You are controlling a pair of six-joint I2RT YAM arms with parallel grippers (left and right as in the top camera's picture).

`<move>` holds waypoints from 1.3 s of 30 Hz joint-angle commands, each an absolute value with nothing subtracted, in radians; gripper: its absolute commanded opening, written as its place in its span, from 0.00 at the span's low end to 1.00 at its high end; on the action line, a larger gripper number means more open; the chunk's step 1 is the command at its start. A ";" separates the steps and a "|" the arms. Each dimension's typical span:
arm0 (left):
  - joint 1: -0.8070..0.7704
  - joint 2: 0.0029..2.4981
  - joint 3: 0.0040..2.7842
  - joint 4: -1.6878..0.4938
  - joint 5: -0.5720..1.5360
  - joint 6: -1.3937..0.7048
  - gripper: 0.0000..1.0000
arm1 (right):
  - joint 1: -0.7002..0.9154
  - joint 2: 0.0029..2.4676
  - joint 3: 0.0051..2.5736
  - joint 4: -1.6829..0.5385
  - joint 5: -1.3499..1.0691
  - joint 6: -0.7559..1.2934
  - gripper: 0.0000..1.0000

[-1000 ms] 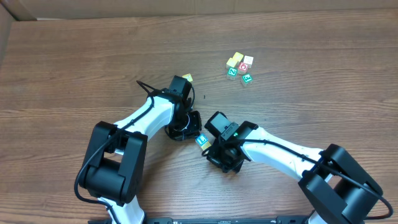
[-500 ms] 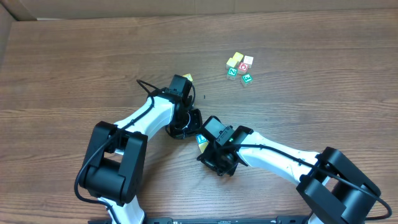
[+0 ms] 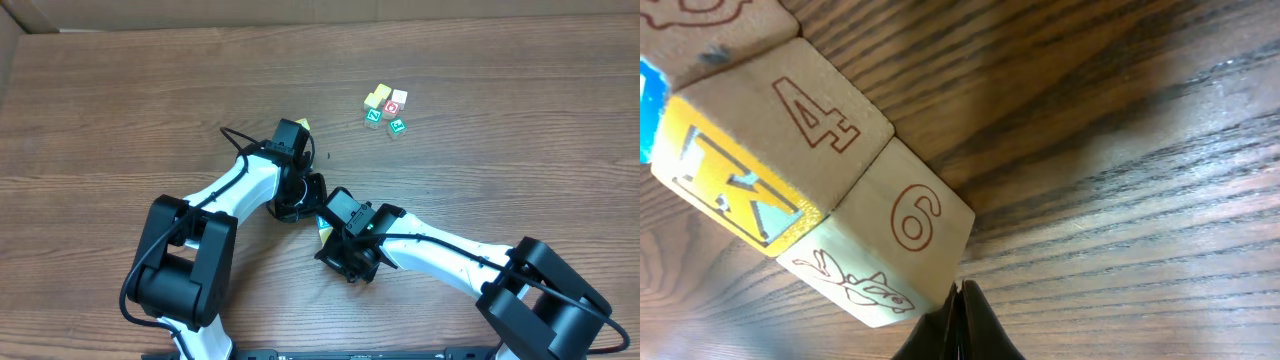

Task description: Flip 3 blocks

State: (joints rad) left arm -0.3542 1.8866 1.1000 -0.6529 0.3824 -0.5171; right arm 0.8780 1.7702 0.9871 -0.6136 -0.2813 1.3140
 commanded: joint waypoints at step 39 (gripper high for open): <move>-0.346 1.925 1.355 -0.969 0.205 -0.448 0.04 | 0.976 1.713 1.132 -0.893 -0.030 0.855 0.04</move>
